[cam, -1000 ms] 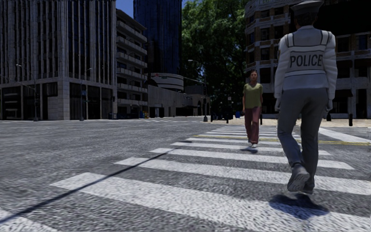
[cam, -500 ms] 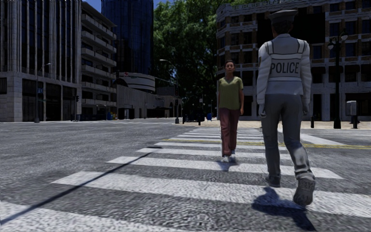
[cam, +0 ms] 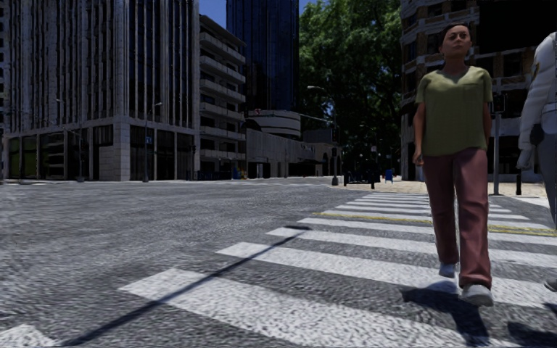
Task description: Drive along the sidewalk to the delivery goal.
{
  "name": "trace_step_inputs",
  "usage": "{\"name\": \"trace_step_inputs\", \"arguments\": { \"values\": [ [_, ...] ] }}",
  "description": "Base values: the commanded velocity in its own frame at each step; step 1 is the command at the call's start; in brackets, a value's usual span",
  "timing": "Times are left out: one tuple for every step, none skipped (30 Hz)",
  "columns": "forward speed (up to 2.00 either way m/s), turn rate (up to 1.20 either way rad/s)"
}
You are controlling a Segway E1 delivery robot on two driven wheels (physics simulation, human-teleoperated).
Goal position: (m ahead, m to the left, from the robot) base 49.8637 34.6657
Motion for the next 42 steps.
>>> {"name": "trace_step_inputs", "arguments": {
  "values": [
    [1.25, 1.18],
    [1.25, 1.11],
    [1.25, 1.11],
    [1.25, 1.08],
    [1.25, 1.07],
    [1.25, 0.95],
    [1.25, 0.76],
    [1.25, 0.76],
    [1.25, 0.04],
    [1.25, 0.0],
    [1.26, 0.0],
    [1.26, 0.0],
    [1.26, 0.0],
    [1.27, -0.04],
    [1.27, -0.15],
    [1.27, -0.23],
    [1.27, -0.35],
    [1.27, -0.35],
    [1.27, -0.46],
    [1.27, -0.53],
    [1.27, -0.72],
    [1.27, -0.78],
    [1.27, -0.78],
    [1.27, -0.8],
    [1.27, -0.8],
    [1.27, -0.8],
    [1.27, -0.8],
    [1.27, -0.8],
    [1.27, -0.8],
    [1.27, -0.8],
    [1.27, -0.8],
    [1.27, -0.8],
    [1.27, -0.8],
    [1.27, -0.8],
    [1.27, -0.8],
    [1.27, -0.8],
    [1.27, -0.8],
    [1.27, -0.8],
    [1.27, -0.8],
    [1.27, -0.8],
    [1.27, -0.8],
    [1.27, -0.8]
  ]
}}
